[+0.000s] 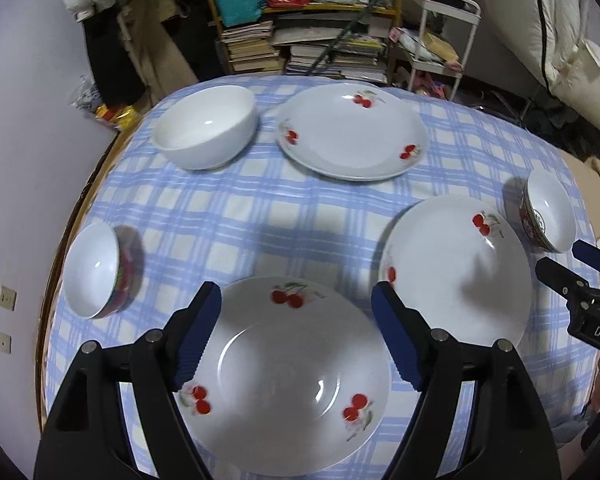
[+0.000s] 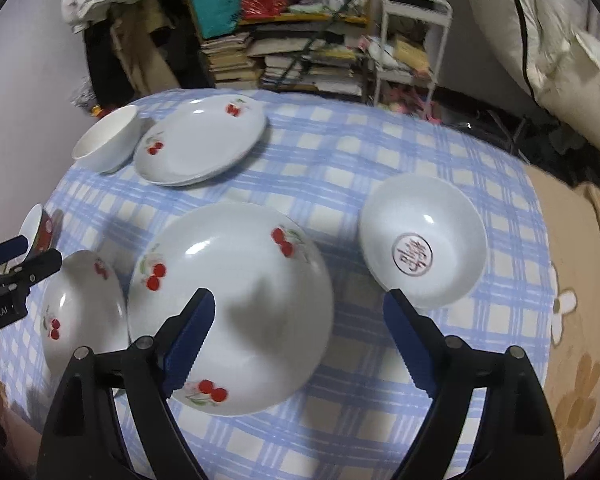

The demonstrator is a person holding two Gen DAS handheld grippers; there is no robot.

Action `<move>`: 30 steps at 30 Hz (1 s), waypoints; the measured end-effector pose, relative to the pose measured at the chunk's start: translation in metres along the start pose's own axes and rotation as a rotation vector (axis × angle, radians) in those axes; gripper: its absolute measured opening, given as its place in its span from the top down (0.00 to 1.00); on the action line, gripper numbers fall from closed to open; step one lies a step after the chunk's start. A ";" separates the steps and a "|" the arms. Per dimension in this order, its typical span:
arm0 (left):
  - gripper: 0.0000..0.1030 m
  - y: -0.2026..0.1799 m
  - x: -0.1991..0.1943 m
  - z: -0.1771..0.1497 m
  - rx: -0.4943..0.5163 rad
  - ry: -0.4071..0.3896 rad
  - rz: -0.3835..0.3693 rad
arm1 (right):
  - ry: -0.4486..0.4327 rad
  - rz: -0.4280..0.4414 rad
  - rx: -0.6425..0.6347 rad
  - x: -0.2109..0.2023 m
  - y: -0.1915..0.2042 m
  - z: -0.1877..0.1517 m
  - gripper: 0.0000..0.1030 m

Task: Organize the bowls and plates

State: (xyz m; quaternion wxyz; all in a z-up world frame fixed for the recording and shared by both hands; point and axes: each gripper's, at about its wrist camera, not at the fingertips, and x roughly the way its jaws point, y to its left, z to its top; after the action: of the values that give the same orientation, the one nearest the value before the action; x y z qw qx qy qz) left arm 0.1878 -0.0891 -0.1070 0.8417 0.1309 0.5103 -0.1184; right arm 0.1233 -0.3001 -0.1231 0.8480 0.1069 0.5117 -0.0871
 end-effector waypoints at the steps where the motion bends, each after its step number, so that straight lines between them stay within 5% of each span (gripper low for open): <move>1: 0.26 -0.005 0.003 0.002 0.013 0.003 -0.001 | 0.011 -0.001 0.019 0.003 -0.005 0.000 0.12; 27: 0.26 -0.051 0.071 0.012 0.059 0.156 -0.091 | 0.124 0.002 0.225 0.051 -0.042 -0.009 0.12; 30: 0.29 -0.054 0.074 0.012 0.073 0.155 -0.101 | 0.146 0.010 0.240 0.056 -0.043 -0.011 0.19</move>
State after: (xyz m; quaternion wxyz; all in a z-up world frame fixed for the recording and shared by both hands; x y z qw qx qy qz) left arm 0.2135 -0.1487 -0.1727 0.7872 0.1442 0.5754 -0.1687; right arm 0.1293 -0.3407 -0.1818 0.7902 0.2159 0.5574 -0.1355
